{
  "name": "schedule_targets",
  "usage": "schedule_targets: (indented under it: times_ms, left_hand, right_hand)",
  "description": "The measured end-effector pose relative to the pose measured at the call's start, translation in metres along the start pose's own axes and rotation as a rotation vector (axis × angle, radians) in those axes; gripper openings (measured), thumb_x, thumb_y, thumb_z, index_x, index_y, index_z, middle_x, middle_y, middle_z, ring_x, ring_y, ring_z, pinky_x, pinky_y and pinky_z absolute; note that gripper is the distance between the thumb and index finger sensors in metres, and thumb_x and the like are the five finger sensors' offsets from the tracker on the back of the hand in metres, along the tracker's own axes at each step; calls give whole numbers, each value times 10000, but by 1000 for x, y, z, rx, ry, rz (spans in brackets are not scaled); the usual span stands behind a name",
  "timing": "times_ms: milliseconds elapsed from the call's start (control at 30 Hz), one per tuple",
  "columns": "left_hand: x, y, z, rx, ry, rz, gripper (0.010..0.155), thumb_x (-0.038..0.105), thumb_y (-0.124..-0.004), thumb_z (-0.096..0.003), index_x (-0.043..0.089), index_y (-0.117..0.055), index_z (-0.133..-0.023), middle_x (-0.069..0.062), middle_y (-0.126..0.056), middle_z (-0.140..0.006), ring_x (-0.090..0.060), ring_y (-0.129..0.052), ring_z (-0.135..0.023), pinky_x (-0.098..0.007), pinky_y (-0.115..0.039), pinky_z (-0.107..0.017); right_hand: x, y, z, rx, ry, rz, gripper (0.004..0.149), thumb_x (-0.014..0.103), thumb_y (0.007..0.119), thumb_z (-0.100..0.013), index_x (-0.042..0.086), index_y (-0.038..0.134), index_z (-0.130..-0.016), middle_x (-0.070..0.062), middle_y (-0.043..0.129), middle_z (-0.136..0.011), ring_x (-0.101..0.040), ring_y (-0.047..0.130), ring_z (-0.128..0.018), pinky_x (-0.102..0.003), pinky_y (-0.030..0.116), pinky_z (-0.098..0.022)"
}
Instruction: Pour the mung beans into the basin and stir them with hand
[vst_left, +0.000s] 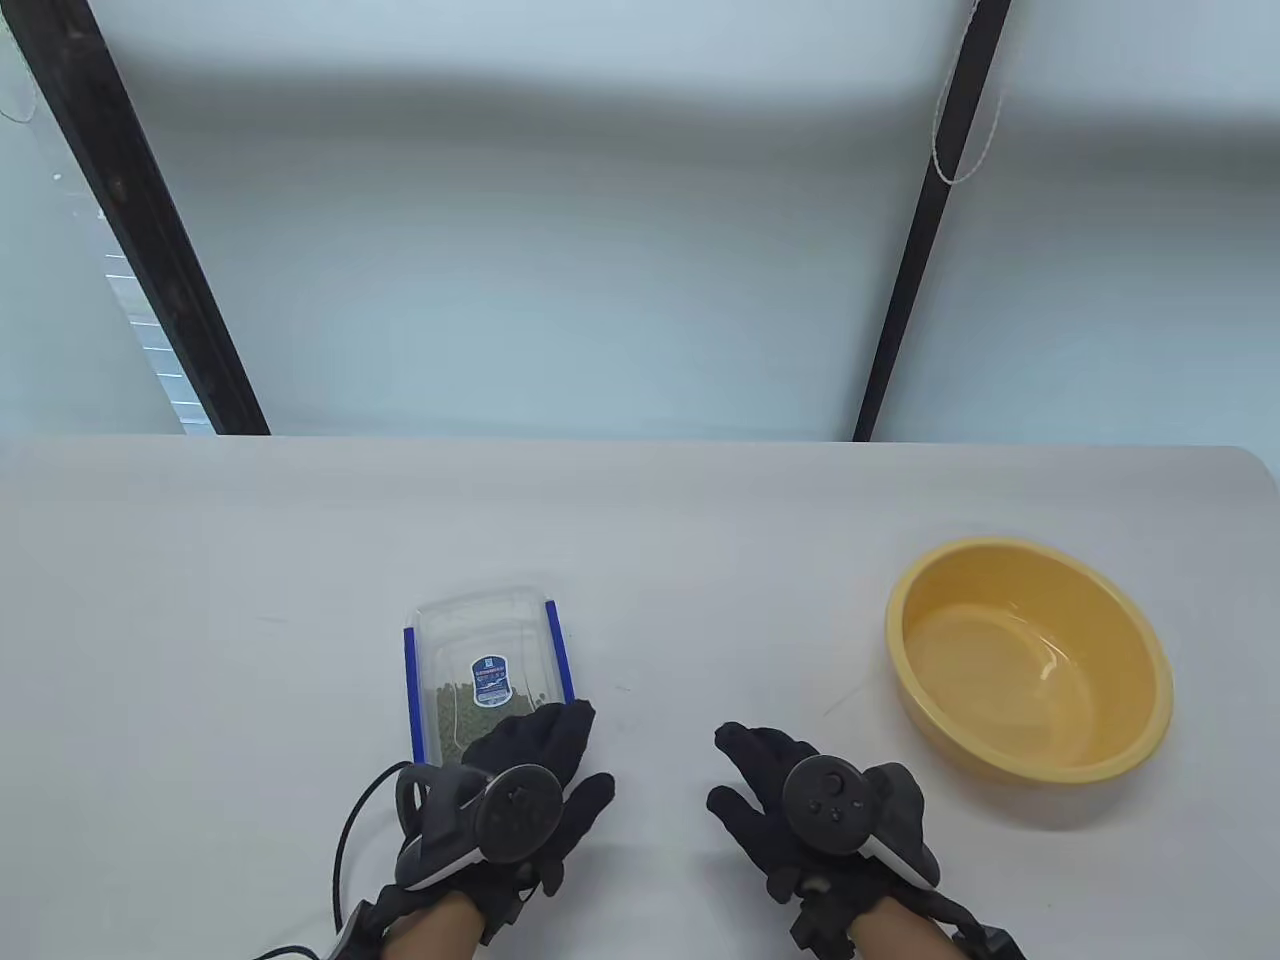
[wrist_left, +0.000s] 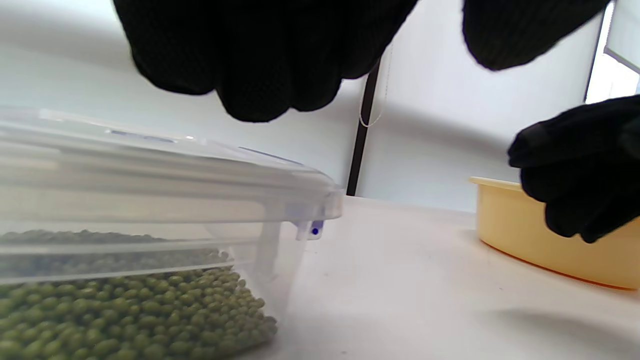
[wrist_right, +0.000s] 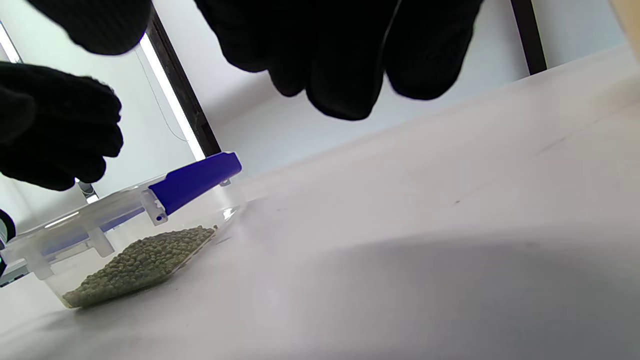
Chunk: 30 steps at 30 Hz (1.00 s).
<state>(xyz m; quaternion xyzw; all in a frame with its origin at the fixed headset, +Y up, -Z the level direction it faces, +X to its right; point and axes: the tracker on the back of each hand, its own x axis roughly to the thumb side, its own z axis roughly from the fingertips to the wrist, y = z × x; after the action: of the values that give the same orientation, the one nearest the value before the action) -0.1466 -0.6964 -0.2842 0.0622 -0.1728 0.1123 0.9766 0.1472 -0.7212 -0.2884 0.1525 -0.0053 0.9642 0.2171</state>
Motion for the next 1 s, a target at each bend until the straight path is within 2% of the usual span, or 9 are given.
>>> schedule_targets:
  times_ms: [100,200,300,400,467,533,667,767,1000]
  left_hand:
    - [-25,6,-3,44,116,7,744,662,-672,-489,223,-595,-1086,-125,-705,-1107,-377,-838,-934,-559,-742,-660]
    - [-65,11,-2,130,348,-13,799,666,-657,-509,189,-485,-1126,-215,-539,-1157,-478,-686,-990,-608,-653,-687]
    - [-102,-4,3,4,626,104,933,707,-651,-510,115,-317,-1150,-298,-451,-1162,-565,-603,-994,-645,-609,-685]
    - [-127,-26,7,-162,785,309,1020,761,-642,-489,55,-277,-1128,-257,-566,-1137,-498,-738,-953,-592,-700,-661]
    - [-136,-33,6,-92,866,652,960,679,-761,-481,52,-398,-1112,-186,-749,-1038,-388,-893,-843,-531,-790,-597]
    - [-139,-38,8,-111,934,818,920,597,-833,-471,58,-445,-1108,-191,-751,-1000,-357,-900,-789,-526,-784,-590]
    - [-144,-53,14,-227,923,990,843,635,-841,-459,98,-578,-1053,-115,-816,-897,-216,-958,-634,-457,-850,-521]
    - [-142,-69,17,-210,885,1138,767,642,-855,-451,133,-628,-978,-75,-850,-817,-172,-982,-561,-436,-877,-475]
    - [-103,-68,4,-266,715,1179,728,646,-867,-449,161,-660,-951,-72,-847,-768,-122,-981,-505,-408,-890,-445]
  right_hand:
    - [-6,-2,-1,-2,20,-43,690,636,683,-440,290,592,-1030,14,689,-1012,-205,861,-840,-438,742,-657]
    - [-7,-3,-1,-5,23,-31,688,639,678,-441,293,590,-1029,17,689,-1012,-202,862,-840,-435,744,-657]
    - [-7,0,-1,20,32,-63,688,639,677,-442,293,589,-1031,17,688,-1013,-201,860,-842,-437,741,-659]
    - [-6,3,-3,48,35,-75,689,643,673,-444,299,581,-1034,23,680,-1019,-197,853,-851,-435,736,-667]
    - [-4,4,-4,59,31,-65,692,648,669,-444,304,575,-1037,31,676,-1023,-190,850,-857,-433,734,-673]
    - [-2,5,-5,69,31,-68,691,654,663,-446,313,568,-1039,38,671,-1027,-184,847,-862,-429,733,-678]
    - [-1,12,-9,123,51,-93,704,668,647,-455,322,525,-1056,50,651,-1042,-174,836,-876,-421,725,-693]
    - [-5,15,-10,142,82,-122,760,679,633,-458,296,429,-1082,49,638,-1045,-169,843,-865,-415,729,-689]
    - [-18,2,-11,107,172,-345,797,710,591,-460,246,417,-1084,22,698,-993,-158,904,-770,-381,772,-631]
